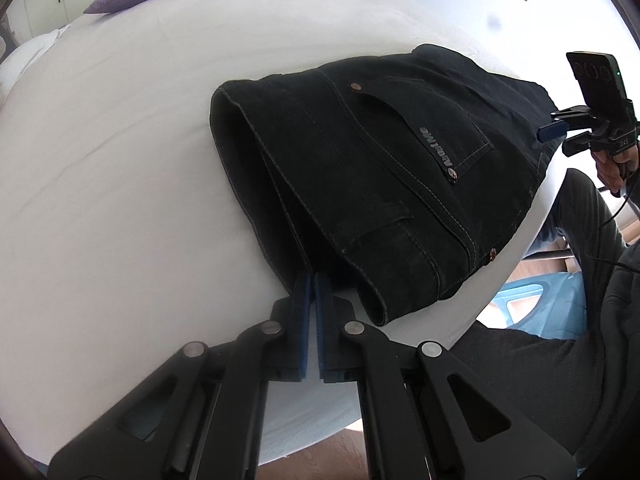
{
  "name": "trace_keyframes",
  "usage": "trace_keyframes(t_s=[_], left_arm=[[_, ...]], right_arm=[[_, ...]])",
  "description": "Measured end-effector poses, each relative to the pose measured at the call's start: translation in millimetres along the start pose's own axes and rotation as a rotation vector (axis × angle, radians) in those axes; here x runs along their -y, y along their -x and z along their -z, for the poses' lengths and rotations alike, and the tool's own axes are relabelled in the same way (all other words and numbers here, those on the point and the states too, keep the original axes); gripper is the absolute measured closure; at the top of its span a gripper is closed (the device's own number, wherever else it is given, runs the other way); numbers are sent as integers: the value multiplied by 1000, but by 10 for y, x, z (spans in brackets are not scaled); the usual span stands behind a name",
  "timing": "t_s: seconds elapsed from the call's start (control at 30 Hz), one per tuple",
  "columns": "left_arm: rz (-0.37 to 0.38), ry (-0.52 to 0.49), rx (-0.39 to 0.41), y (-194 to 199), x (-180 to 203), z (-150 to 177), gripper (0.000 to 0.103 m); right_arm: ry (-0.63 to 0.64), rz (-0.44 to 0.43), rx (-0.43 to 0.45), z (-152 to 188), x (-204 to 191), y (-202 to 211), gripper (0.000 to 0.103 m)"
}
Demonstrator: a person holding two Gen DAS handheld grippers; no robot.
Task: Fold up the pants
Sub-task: 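Hold the folded jeans edge with the left tool and smooth it flat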
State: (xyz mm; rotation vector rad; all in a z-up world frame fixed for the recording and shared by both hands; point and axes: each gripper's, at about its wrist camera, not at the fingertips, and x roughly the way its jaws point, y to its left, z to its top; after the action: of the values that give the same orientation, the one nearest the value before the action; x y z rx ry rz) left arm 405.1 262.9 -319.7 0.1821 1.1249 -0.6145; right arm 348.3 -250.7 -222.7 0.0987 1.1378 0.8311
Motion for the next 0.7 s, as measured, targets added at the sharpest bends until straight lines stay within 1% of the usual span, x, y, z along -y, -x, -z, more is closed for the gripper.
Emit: trace_keyframes(t_s=[0.03, 0.07, 0.1, 0.17, 0.2, 0.27, 0.33, 0.37, 0.43, 0.5, 0.57, 0.7], left_arm=[[-7, 9, -10, -3, -5, 26, 103], [-32, 33, -16, 12, -30, 56, 103], [-32, 72, 6, 78, -69, 98, 103], [-24, 136, 73, 296, -139, 186, 103], [0, 170, 107, 372, -134, 230, 102], [60, 205, 134, 419, -86, 272, 100], [91, 221, 97, 335, -1, 264, 100], [89, 217, 87, 298, 45, 253, 100], [119, 238, 97, 255, 79, 227, 100], [144, 297, 119, 270, 10, 227, 100], [152, 335, 139, 265, 15, 207, 100], [167, 350, 137, 288, -10, 208, 100]], right_arm=[[7, 0, -2, 1, -18, -14, 57], [10, 0, -5, 2, -24, -26, 57], [10, -2, -6, 2, -27, -37, 57], [6, -14, -1, 0, -18, -37, 57], [5, -17, 1, 1, -12, -36, 57], [3, -24, 1, 8, 3, -45, 57], [0, -24, -3, 10, 20, -60, 57], [1, -23, -4, 13, 20, -58, 57], [2, -29, 1, 18, 10, -41, 57], [7, -30, 5, 27, -3, -20, 57], [6, -26, 7, 39, 3, -2, 57], [-4, -23, 14, 52, 46, 17, 57]])
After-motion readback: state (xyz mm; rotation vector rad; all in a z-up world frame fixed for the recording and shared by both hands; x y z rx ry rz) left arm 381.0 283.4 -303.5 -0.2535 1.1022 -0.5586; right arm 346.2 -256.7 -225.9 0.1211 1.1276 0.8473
